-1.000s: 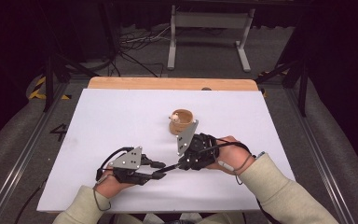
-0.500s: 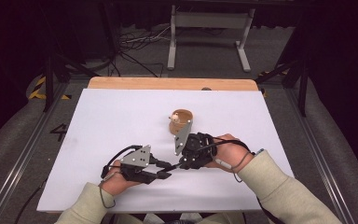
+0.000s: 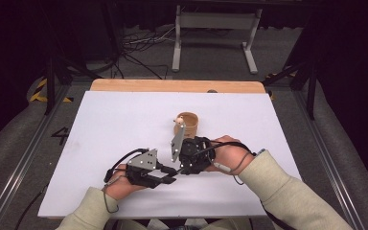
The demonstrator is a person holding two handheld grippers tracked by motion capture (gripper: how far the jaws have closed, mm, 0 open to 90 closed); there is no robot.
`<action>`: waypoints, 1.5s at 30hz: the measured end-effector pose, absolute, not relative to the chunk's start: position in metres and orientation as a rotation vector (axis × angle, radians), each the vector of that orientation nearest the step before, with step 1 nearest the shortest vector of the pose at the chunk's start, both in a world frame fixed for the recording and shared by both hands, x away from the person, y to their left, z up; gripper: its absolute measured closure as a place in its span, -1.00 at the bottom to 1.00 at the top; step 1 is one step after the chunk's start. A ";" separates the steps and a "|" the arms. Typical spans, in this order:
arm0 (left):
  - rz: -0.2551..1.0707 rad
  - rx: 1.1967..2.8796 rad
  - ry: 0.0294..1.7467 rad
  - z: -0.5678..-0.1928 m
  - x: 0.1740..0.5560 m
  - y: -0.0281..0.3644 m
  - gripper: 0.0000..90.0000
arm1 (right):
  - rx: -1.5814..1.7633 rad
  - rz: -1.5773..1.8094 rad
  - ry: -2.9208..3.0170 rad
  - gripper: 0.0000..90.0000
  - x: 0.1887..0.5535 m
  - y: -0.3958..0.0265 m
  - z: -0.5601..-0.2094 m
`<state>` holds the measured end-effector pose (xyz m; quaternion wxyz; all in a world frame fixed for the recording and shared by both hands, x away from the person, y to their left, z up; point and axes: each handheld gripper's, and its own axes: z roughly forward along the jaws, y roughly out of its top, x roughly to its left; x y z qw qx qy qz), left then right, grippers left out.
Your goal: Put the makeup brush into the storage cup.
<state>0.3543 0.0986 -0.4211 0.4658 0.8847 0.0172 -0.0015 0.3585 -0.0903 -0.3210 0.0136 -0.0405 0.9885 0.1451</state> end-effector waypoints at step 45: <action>0.050 2.073 0.107 -0.427 0.354 0.110 0.75 | 0.104 1.151 2.753 0.03 0.360 -0.154 -0.300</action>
